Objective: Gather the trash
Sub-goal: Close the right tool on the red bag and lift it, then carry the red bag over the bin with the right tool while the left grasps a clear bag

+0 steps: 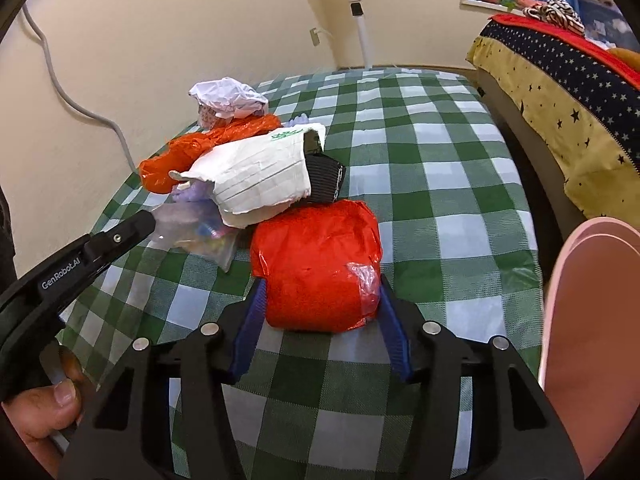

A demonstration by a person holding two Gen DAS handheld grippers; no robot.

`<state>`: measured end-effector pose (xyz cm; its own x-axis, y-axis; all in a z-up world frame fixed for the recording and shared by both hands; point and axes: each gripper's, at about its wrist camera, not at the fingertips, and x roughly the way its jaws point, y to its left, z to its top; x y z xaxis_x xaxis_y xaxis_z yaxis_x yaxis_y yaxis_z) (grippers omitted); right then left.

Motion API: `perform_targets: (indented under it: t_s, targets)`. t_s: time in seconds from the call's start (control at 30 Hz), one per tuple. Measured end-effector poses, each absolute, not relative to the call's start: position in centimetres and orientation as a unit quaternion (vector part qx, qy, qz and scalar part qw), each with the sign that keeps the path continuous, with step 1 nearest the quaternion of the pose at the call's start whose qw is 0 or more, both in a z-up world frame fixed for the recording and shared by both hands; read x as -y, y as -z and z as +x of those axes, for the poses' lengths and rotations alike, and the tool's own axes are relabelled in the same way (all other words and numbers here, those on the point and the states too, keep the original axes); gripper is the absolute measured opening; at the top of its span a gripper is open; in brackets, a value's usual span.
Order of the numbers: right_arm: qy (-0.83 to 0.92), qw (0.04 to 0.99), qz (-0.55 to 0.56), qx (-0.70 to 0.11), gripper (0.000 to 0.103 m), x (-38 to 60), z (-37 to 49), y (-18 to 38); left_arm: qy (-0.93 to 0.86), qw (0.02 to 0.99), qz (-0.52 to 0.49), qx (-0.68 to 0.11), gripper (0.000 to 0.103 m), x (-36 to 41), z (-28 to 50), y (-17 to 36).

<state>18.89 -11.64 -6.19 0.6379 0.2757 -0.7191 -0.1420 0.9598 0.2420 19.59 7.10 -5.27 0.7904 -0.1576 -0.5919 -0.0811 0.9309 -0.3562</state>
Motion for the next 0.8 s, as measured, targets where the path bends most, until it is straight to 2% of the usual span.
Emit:
perform_targets:
  t_s: [0.8]
  targets:
    - [-0.094,0.926,0.077,-0.357,0.053,15.8,12.5,-0.1,0.029,0.951,-0.129,-0.281,0.006,-5.9,12.8,-0.3]
